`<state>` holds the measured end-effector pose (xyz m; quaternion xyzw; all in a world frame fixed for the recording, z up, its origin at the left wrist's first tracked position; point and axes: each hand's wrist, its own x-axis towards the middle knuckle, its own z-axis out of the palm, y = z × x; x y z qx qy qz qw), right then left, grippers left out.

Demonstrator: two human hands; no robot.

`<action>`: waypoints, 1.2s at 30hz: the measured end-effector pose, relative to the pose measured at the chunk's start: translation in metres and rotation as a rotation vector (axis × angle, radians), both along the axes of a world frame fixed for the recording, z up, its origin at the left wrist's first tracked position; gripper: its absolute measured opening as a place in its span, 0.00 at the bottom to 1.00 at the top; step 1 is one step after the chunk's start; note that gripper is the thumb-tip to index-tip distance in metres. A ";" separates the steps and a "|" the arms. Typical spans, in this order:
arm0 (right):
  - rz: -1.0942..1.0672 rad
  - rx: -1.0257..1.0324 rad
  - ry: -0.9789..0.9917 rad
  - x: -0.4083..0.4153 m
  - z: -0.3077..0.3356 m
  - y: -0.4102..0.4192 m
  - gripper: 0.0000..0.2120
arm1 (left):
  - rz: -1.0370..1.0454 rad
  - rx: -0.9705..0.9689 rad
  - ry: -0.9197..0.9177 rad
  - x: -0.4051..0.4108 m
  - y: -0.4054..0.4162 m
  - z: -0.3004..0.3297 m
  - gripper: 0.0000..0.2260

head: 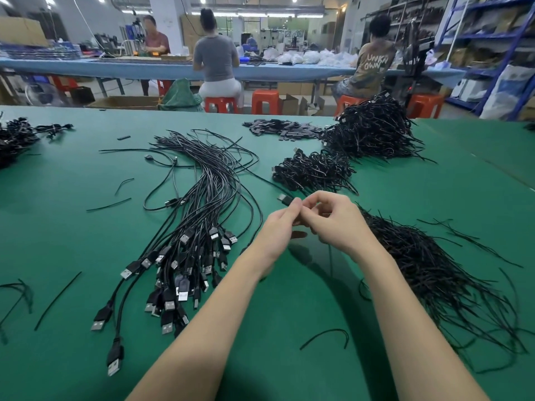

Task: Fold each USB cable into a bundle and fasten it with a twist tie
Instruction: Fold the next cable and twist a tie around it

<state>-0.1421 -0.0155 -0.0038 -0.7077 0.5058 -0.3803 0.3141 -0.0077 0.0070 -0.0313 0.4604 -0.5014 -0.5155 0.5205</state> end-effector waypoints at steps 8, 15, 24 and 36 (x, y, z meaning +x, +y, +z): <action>0.107 -0.069 0.389 -0.009 0.003 0.007 0.08 | 0.146 0.041 0.583 0.015 -0.004 0.022 0.20; 0.559 0.507 0.189 -0.012 0.050 0.025 0.09 | 0.149 0.136 0.808 0.033 -0.007 0.030 0.20; 0.285 0.552 0.263 -0.028 0.016 0.010 0.07 | -0.112 0.038 0.932 0.052 0.009 0.045 0.18; 0.047 0.207 -0.340 -0.004 0.026 0.006 0.08 | -0.182 0.105 -0.148 0.019 0.005 0.024 0.20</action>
